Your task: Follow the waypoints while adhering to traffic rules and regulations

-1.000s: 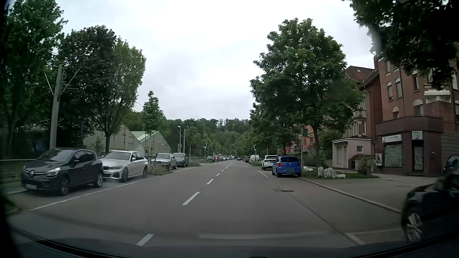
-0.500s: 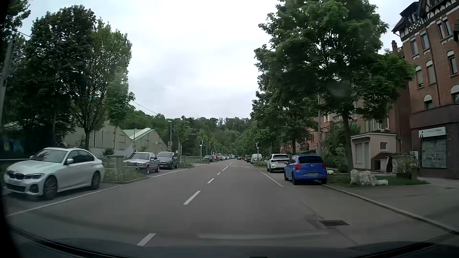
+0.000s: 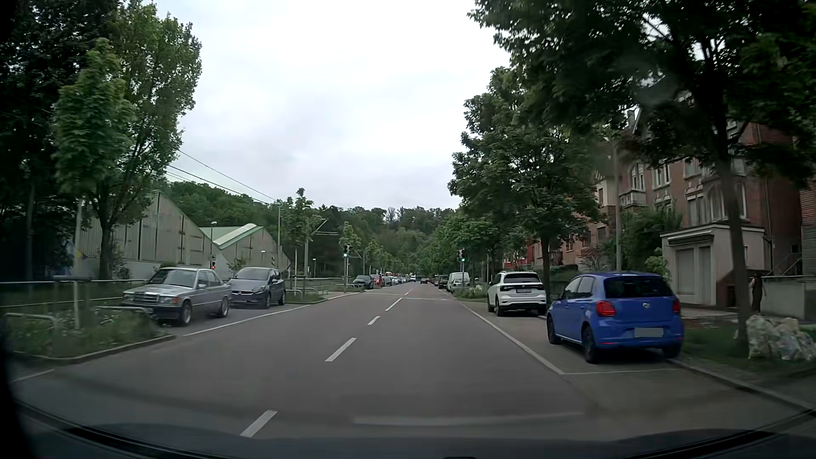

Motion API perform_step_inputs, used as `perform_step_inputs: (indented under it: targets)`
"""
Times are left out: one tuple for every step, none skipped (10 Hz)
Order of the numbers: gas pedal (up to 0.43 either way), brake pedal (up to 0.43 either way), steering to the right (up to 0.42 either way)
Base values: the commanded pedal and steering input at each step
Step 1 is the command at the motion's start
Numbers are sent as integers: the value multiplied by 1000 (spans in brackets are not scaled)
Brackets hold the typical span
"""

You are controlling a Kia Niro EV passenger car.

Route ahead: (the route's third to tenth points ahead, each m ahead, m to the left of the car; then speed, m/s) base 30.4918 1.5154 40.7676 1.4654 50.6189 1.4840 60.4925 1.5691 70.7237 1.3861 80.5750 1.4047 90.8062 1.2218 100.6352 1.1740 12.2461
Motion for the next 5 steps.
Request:
perform_step_inputs:
  targets:
    - [0, 0, 2]
    - [0, 0, 2]
    - [0, 0, 2]
    - [0, 0, 2]
    - [28, 0, 2]
